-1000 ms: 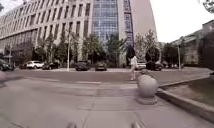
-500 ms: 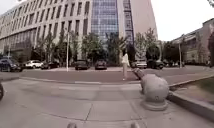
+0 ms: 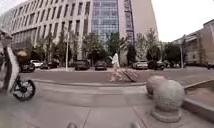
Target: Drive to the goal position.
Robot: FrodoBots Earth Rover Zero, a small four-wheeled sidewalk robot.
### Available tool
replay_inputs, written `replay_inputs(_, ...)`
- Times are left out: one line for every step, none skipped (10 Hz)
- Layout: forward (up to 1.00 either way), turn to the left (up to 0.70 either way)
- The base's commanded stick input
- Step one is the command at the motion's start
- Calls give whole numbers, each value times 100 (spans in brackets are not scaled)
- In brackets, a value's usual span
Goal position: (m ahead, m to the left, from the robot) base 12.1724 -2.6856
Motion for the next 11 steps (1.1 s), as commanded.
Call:
replay_inputs(70,0)
replay_inputs(70,0)
replay_inputs(70,0)
replay_inputs(70,0)
replay_inputs(70,0)
replay_inputs(70,0)
replay_inputs(70,0)
replay_inputs(61,0)
replay_inputs(45,0)
replay_inputs(45,0)
replay_inputs(45,0)
